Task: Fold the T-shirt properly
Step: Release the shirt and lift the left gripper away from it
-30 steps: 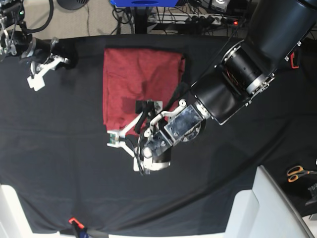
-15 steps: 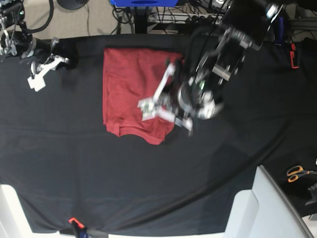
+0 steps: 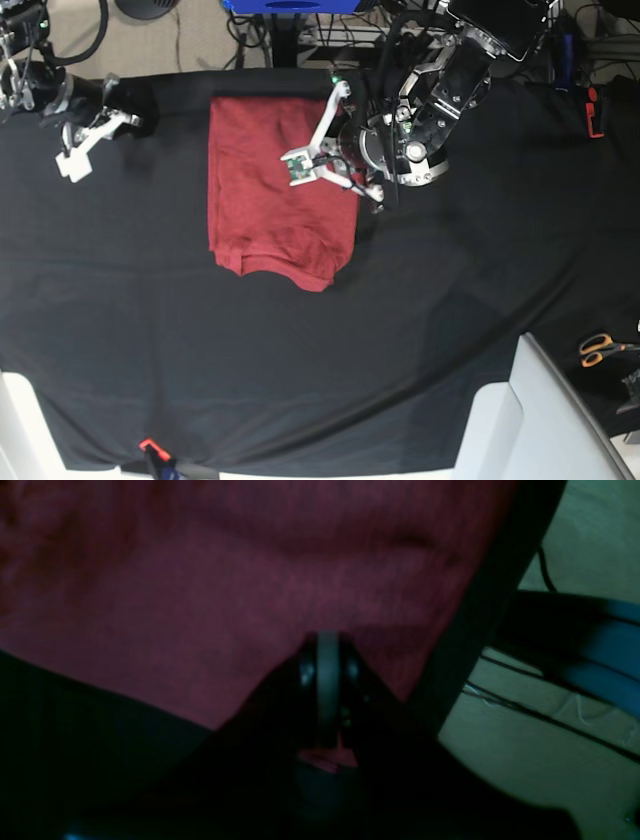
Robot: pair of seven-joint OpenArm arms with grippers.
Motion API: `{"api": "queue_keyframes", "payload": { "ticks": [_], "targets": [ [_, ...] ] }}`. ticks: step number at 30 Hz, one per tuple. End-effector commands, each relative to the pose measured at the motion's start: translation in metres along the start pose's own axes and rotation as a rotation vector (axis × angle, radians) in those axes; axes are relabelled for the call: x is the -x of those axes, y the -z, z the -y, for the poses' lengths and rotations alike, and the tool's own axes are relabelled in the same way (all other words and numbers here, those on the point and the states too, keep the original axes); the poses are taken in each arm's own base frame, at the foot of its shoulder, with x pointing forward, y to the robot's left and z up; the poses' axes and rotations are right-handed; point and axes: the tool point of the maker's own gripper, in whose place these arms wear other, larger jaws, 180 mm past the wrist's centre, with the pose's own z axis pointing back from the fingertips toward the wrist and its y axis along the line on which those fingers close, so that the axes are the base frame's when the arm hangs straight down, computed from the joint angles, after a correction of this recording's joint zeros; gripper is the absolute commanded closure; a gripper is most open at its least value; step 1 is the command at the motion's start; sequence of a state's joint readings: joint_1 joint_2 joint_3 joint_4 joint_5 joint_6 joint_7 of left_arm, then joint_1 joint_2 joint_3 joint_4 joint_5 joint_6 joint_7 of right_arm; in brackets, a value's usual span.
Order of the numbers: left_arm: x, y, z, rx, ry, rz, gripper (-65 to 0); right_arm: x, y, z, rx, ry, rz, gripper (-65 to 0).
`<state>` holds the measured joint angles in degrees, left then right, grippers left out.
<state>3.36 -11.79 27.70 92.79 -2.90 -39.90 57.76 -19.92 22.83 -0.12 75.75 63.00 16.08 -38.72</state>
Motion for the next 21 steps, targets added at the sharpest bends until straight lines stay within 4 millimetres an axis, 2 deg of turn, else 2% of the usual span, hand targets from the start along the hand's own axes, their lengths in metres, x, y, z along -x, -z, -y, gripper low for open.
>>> {"api": "queue_keyframes", "payload": {
  "ticks": [1, 4, 8, 11, 17, 21],
  "targets": [
    [0.001, -0.002, -0.002, -0.004, 0.002, 0.007, 0.0, -0.008, -0.005, -0.003, -0.015, -0.012, 0.023, 0.0],
    [0.010, 0.000, 0.009, 0.017, -0.004, -0.008, 0.0, -0.005, -0.007, 0.001, -0.007, -0.005, 0.022, 0.0],
    [0.016, -0.001, 0.013, 0.022, -0.003, -0.017, 0.0, -0.004, -0.006, 0.001, -0.007, -0.005, 0.019, 0.0],
    [0.012, -0.003, 0.009, 0.011, -0.001, -0.008, 0.0, -0.006, -0.005, -0.001, -0.011, -0.009, 0.018, 0.0],
    [-0.013, -0.022, -0.007, -0.055, 0.045, 0.060, 0.0, -0.010, -0.007, -0.009, -0.026, -0.030, 0.029, 0.0],
    [-0.003, -0.023, -0.009, -0.059, 0.054, 0.038, 0.0, -0.009, -0.007, -0.009, -0.025, -0.028, 0.025, 0.0]
  ]
}}
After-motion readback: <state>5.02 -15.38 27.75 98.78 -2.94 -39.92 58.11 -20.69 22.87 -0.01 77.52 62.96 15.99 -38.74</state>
